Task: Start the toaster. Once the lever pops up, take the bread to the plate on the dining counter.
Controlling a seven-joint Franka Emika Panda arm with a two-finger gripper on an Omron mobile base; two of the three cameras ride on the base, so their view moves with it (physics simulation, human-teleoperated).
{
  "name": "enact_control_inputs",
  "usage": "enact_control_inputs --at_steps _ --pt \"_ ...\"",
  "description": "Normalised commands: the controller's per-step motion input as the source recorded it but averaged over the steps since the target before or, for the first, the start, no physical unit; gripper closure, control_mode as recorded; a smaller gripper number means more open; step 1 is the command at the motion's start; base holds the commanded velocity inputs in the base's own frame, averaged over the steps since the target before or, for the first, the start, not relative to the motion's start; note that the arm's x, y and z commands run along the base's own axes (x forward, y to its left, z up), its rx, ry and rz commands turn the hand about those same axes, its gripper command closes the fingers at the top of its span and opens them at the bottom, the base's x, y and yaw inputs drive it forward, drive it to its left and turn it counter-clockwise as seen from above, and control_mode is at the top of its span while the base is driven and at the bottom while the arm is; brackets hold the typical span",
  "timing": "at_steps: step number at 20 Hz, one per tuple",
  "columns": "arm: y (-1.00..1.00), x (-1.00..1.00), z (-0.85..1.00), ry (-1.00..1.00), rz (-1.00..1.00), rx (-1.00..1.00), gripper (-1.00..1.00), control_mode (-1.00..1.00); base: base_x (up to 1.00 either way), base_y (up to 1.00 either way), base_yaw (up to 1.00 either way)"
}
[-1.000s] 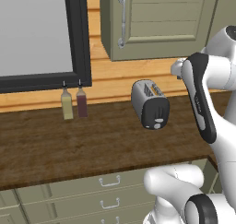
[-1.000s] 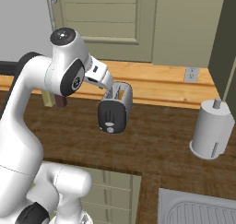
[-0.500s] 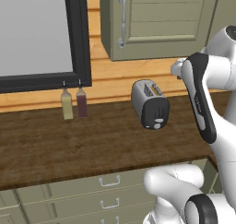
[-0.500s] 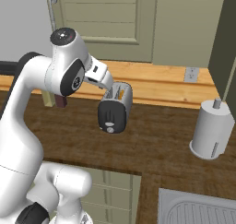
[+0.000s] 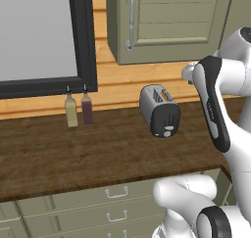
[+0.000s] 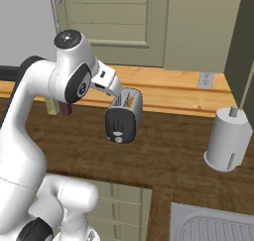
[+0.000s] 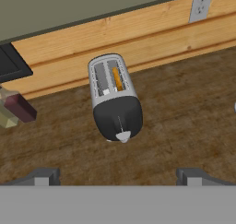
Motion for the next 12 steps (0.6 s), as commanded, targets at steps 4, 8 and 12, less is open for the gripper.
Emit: enact_control_inputs --at_steps 4,8,12 --pt "0.0 0.0 0.0 0.0 0.0 0.0 -1.0 -1.0 0.0 0.0 0.0" --pt "0.0 0.0 0.0 0.0 0.0 0.0 -1.0 -1.0 0.0 0.0 0.0" --pt "0.0 0.0 0.0 0.0 0.0 0.0 -1.0 -1.0 0.0 0.0 0.0"
